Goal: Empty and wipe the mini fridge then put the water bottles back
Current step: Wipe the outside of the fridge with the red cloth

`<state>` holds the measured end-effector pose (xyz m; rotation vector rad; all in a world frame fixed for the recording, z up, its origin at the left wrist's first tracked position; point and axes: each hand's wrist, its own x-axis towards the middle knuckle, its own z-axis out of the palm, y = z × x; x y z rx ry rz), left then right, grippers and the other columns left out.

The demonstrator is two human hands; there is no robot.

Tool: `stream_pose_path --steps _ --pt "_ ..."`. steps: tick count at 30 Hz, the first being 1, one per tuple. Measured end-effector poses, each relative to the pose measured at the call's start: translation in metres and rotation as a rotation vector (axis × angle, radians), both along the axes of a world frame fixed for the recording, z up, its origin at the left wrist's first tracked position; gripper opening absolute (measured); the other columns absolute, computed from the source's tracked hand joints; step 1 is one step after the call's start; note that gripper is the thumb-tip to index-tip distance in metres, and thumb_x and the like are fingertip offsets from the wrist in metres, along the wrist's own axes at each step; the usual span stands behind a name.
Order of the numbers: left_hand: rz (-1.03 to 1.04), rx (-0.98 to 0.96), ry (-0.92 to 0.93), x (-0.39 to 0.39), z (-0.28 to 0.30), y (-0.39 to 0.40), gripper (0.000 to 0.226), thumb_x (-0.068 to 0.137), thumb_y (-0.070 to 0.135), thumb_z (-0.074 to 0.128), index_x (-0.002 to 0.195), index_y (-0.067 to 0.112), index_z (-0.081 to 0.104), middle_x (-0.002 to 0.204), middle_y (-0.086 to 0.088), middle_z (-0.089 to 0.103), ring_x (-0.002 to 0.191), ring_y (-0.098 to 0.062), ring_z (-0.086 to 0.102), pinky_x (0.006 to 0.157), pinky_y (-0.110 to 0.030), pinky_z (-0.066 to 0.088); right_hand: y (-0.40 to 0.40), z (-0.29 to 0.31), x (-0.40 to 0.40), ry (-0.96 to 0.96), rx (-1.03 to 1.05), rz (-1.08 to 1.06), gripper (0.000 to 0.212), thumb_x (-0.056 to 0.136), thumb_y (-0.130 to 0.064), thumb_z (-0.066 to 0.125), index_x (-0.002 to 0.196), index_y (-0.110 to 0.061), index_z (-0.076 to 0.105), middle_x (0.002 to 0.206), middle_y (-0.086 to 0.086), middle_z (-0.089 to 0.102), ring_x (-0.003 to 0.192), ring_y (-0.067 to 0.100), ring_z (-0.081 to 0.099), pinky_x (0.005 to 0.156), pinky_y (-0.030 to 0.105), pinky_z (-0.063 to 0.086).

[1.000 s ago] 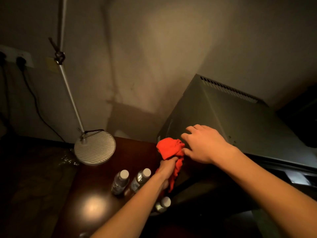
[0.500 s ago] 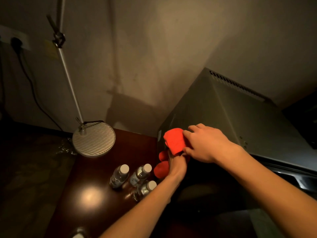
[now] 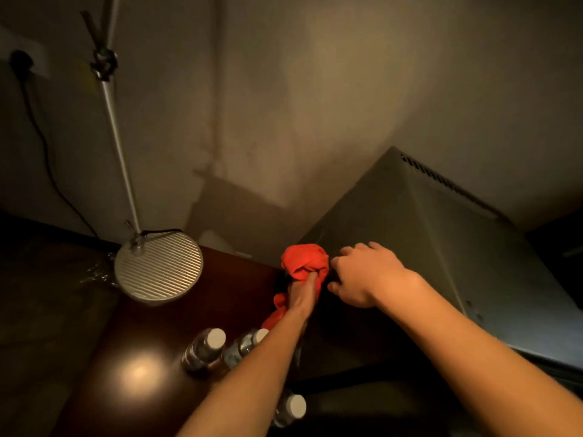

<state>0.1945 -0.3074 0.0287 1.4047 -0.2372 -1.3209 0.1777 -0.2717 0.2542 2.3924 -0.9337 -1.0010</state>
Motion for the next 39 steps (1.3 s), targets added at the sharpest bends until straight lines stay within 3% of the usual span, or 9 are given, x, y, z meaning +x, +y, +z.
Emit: stream_pose_path --steps 3,6,15,19,22,28,34,37,39 --pt "0.003 0.065 0.058 0.010 -0.004 -0.007 0.069 0.086 0.058 0.050 0.134 0.008 0.058 0.136 -0.014 0.057 0.124 -0.032 0.053 0.105 -0.036 0.038 -0.008 0.010 -0.001 0.026 -0.016 0.027 0.052 0.094 -0.053 0.042 0.136 -0.026 0.049 0.145 0.005 0.045 0.136 0.026 0.038 0.115 0.045 0.023" --pt "0.019 0.015 0.043 0.022 0.008 -0.019 0.049 0.097 0.041 0.052 0.131 0.007 0.060 0.132 -0.013 0.059 0.125 -0.030 0.053 0.103 -0.034 0.039 -0.017 0.021 -0.001 0.024 -0.032 0.064 0.051 0.094 -0.053 0.042 0.138 -0.027 0.046 0.144 0.004 0.045 0.136 0.025 0.039 0.116 0.044 0.022" --pt "-0.034 -0.197 -0.146 0.064 0.088 -0.076 0.056 0.094 0.050 0.053 0.125 0.003 0.062 0.120 -0.015 0.062 0.113 -0.028 0.057 0.093 -0.034 0.041 -0.013 0.034 -0.019 -0.082 -0.041 0.143 0.052 0.095 -0.052 0.040 0.140 -0.027 0.043 0.145 0.003 0.043 0.137 0.023 0.036 0.119 0.042 0.016" --pt "0.015 -0.199 -0.106 0.058 0.081 -0.069 0.044 0.092 0.041 0.054 0.065 0.006 0.061 0.052 -0.004 0.060 0.053 -0.017 0.056 0.062 -0.028 0.042 -0.012 0.040 -0.028 -0.107 -0.042 0.140 0.052 0.095 -0.053 0.039 0.140 -0.027 0.043 0.146 0.004 0.043 0.138 0.023 0.035 0.120 0.040 0.016" --pt "-0.014 -0.146 -0.068 0.046 0.051 -0.042 0.048 0.101 0.021 0.046 0.055 0.010 0.048 0.031 0.006 0.044 0.029 -0.004 0.041 0.046 -0.018 0.035 -0.014 0.038 -0.031 -0.103 -0.040 0.146 0.053 0.095 -0.053 0.038 0.141 -0.026 0.043 0.146 0.004 0.043 0.138 0.023 0.036 0.120 0.039 0.015" --pt "-0.071 -0.048 0.081 0.009 -0.024 0.017 0.032 0.099 0.026 0.051 0.068 0.020 0.057 0.052 0.005 0.050 0.045 -0.010 0.043 0.047 -0.021 0.035 0.001 0.022 -0.032 -0.074 -0.010 0.162 0.053 0.094 -0.053 0.041 0.138 -0.023 0.046 0.143 0.006 0.046 0.134 0.025 0.041 0.117 0.039 0.022" --pt "-0.087 -0.079 0.062 -0.007 0.003 0.045 0.038 0.100 0.020 0.049 0.062 0.024 0.044 0.042 0.011 0.040 0.034 -0.003 0.032 0.040 -0.019 0.025 0.028 0.016 -0.038 -0.071 0.022 0.193 0.050 0.094 -0.050 0.042 0.132 -0.020 0.052 0.136 0.007 0.052 0.128 0.027 0.047 0.109 0.039 0.034" --pt "-0.074 -0.085 0.023 -0.018 0.006 0.053 0.021 0.085 0.042 0.056 0.075 0.023 0.054 0.067 0.000 0.056 0.057 -0.014 0.051 0.058 -0.025 0.040 0.043 0.019 -0.050 -0.115 0.027 0.204 0.048 0.094 -0.050 0.042 0.130 -0.020 0.051 0.135 0.007 0.052 0.127 0.026 0.047 0.109 0.039 0.034" --pt "-0.047 -0.077 0.012 -0.034 -0.044 0.032 0.042 0.073 0.057 0.058 0.101 0.027 0.065 0.096 -0.006 0.069 0.087 -0.028 0.065 0.085 -0.037 0.052 0.050 0.022 -0.058 -0.134 0.031 0.192 0.048 0.093 -0.050 0.043 0.130 -0.020 0.051 0.135 0.007 0.052 0.127 0.027 0.047 0.109 0.039 0.035"
